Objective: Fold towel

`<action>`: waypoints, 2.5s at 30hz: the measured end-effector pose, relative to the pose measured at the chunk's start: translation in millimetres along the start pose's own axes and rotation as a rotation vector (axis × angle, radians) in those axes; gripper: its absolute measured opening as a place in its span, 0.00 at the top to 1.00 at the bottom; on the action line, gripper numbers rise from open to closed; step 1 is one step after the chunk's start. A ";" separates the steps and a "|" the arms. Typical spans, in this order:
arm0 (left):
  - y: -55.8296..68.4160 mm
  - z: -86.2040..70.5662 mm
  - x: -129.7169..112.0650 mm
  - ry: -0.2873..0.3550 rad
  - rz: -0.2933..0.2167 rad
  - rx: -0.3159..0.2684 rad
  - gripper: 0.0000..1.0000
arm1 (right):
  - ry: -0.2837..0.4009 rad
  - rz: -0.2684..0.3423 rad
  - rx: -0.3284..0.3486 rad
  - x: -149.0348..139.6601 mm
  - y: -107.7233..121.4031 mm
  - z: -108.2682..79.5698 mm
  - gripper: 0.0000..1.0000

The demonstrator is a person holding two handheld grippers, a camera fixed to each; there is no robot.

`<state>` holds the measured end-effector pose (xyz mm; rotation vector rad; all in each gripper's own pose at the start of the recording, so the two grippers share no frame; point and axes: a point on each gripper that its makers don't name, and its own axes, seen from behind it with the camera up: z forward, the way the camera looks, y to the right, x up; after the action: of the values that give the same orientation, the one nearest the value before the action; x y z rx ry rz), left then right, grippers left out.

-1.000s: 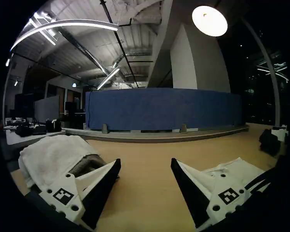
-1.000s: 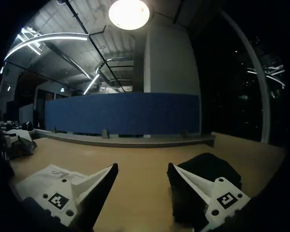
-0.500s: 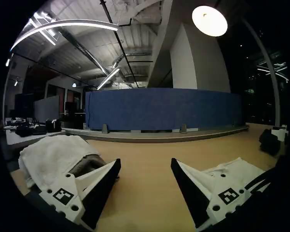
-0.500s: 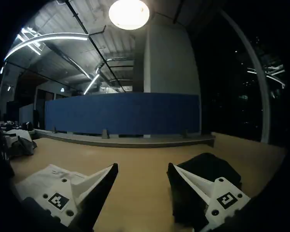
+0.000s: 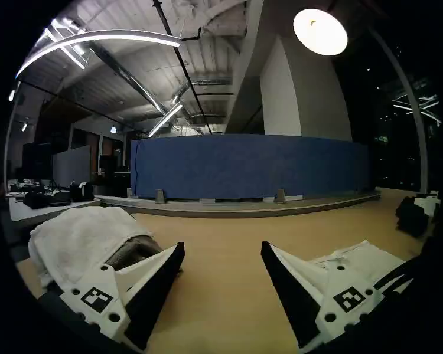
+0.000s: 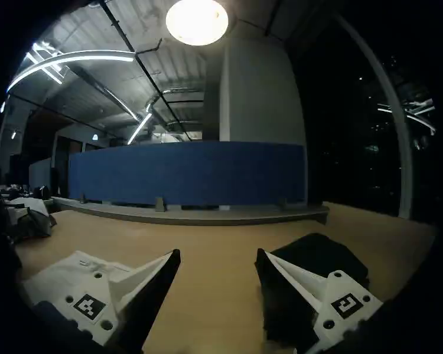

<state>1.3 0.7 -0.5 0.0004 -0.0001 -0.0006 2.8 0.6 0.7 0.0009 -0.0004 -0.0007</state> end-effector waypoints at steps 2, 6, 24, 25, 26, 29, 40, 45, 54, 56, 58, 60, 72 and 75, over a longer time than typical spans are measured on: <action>0.7 -0.3 -0.4 0.000 0.000 0.000 0.04 | 0.000 0.000 0.003 -0.3 -0.7 -0.2 0.00; 0.7 -0.6 -1.4 0.000 0.001 0.003 0.04 | -0.001 0.000 0.004 0.7 -0.2 -0.1 0.00; -8.9 -6.4 67.3 0.014 -0.028 0.022 0.04 | -0.003 -0.017 0.023 73.2 -8.0 -12.4 0.00; -8.3 -7.3 79.7 0.017 -0.025 0.018 0.04 | -0.001 -0.016 0.024 84.0 -8.5 -13.7 0.00; -7.7 -8.3 93.5 0.021 -0.021 0.013 0.04 | 0.002 -0.015 0.024 96.2 -9.0 -15.2 0.00; -5.7 -11.5 132.0 0.035 -0.002 -0.001 0.04 | 0.010 -0.008 0.020 128.5 -9.1 -19.0 0.00; 13.4 -17.4 197.9 -0.006 0.022 -0.071 0.04 | 0.005 -0.025 0.012 200.9 -5.3 -27.5 0.00; 24.8 -18.6 194.8 -0.038 0.031 -0.112 0.04 | -0.022 -0.027 0.038 203.6 -8.0 -27.7 0.00; 63.0 -27.3 181.6 -0.126 0.123 -0.284 0.04 | -0.128 -0.093 0.177 189.8 -39.3 -36.2 0.00; 73.5 -32.7 175.6 -0.158 0.140 -0.341 0.04 | -0.168 -0.117 0.222 183.6 -48.9 -40.6 0.00; 83.7 -39.6 168.3 -0.193 0.152 -0.398 0.04 | -0.212 -0.140 0.278 177.1 -59.4 -47.0 0.00; 93.1 -47.1 160.0 -0.231 0.163 -0.453 0.04 | -0.262 -0.162 0.337 169.2 -69.9 -54.7 0.00; 121.5 -83.8 109.5 -0.418 0.236 -0.643 0.04 | -0.491 -0.250 0.584 122.3 -109.1 -97.8 0.00; 126.6 -91.3 101.5 -0.436 0.237 -0.669 0.04 | -0.502 -0.262 0.597 116.8 -113.9 -101.7 0.00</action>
<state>102.8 127.3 -91.7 -0.6683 -0.4361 0.2362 119.6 -113.3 -101.1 0.5973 -0.5023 -0.2625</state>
